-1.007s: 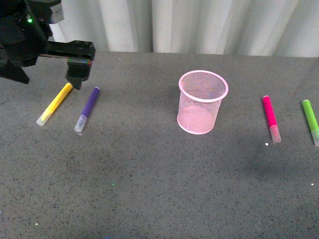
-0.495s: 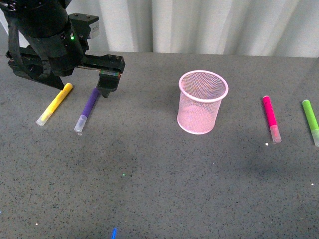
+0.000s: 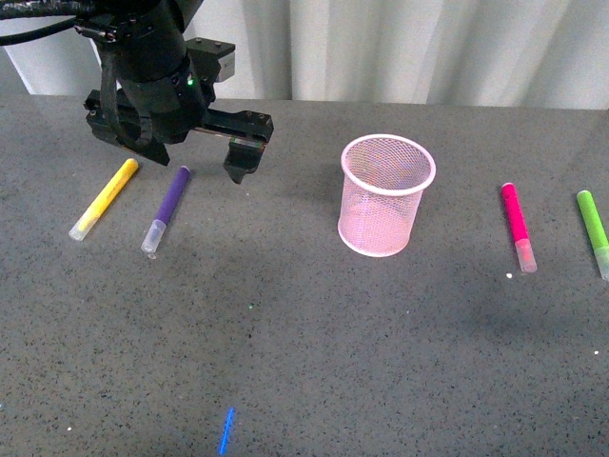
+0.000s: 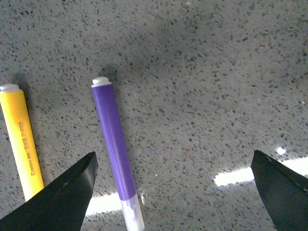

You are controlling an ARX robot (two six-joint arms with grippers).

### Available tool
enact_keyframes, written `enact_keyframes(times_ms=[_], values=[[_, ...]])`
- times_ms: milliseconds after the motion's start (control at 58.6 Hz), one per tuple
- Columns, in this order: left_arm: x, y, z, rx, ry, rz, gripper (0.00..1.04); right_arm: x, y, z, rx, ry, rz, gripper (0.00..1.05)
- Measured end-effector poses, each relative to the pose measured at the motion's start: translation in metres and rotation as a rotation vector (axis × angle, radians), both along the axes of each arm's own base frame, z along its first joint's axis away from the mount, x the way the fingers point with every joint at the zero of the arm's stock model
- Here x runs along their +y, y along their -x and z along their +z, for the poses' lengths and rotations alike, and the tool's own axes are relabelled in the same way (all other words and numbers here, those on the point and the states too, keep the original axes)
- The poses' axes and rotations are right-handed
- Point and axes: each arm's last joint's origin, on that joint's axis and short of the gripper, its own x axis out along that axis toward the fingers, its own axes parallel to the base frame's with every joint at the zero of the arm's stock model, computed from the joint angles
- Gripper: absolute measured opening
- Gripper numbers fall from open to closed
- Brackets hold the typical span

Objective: Insert purple and pink pens into pink cup

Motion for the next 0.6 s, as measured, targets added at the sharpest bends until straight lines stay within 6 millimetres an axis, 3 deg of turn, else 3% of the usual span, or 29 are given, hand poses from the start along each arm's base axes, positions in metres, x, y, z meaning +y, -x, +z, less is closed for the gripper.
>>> enact_keyframes(times_ms=[290,598], values=[[0.012,-0.019,-0.010,-0.011,-0.011,-0.004,0.98,0.000,0.000,0.000,0.000,0.000,0.000,0.98],[0.021,-0.027,-0.022,-0.015,-0.044,-0.023,0.98,0.000,0.000,0.000,0.000,0.000,0.000,0.98]])
